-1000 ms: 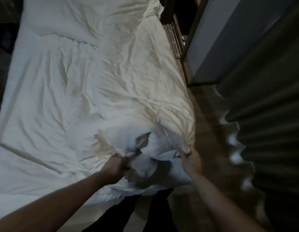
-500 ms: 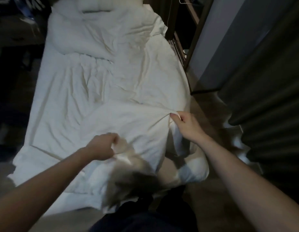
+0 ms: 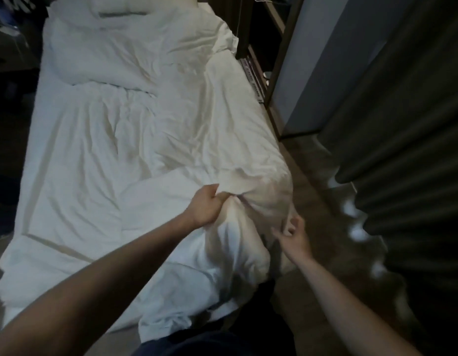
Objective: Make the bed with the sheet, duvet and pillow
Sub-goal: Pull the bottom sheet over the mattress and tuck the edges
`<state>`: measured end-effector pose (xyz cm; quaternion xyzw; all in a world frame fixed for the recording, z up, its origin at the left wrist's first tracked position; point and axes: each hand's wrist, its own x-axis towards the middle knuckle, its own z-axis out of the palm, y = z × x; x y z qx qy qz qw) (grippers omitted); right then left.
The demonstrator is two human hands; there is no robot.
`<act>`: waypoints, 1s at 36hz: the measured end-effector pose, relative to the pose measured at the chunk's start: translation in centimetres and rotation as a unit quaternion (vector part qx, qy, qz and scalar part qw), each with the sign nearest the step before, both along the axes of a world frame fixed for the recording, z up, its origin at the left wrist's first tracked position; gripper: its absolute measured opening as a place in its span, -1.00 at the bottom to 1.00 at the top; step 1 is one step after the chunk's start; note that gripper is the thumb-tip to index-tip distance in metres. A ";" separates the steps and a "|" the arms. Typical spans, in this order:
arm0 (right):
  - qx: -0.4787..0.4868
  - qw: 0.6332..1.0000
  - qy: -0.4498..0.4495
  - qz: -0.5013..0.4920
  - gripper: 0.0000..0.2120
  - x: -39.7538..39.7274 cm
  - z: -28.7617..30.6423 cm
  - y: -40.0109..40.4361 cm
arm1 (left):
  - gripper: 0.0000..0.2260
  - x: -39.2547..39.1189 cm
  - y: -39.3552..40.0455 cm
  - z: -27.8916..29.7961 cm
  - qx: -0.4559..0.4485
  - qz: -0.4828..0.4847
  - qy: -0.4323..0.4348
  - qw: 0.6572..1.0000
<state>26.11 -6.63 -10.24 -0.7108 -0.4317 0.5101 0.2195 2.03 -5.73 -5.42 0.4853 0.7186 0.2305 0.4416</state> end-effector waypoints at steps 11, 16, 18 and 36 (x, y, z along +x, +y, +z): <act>-0.167 0.968 0.185 -0.036 -0.57 1.4 -2.7 -4.6 | -0.74 2.8 2.6 6.5 -0.053 0.171 -0.292 0.939; -0.143 0.868 0.422 -0.220 -0.26 0.1 -0.5 2.0 | -0.66 2.9 1.4 6.7 -0.105 0.111 -0.343 0.927; -0.176 0.859 0.415 -0.243 -0.29 0.8 -0.6 3.8 | -0.72 2.9 0.9 6.5 -0.114 0.079 -0.333 0.933; 0.146 0.977 -0.031 -0.155 -0.86 3.4 3.8 7.9 | -0.67 4.1 4.9 0.5 -0.178 -0.392 0.154 0.889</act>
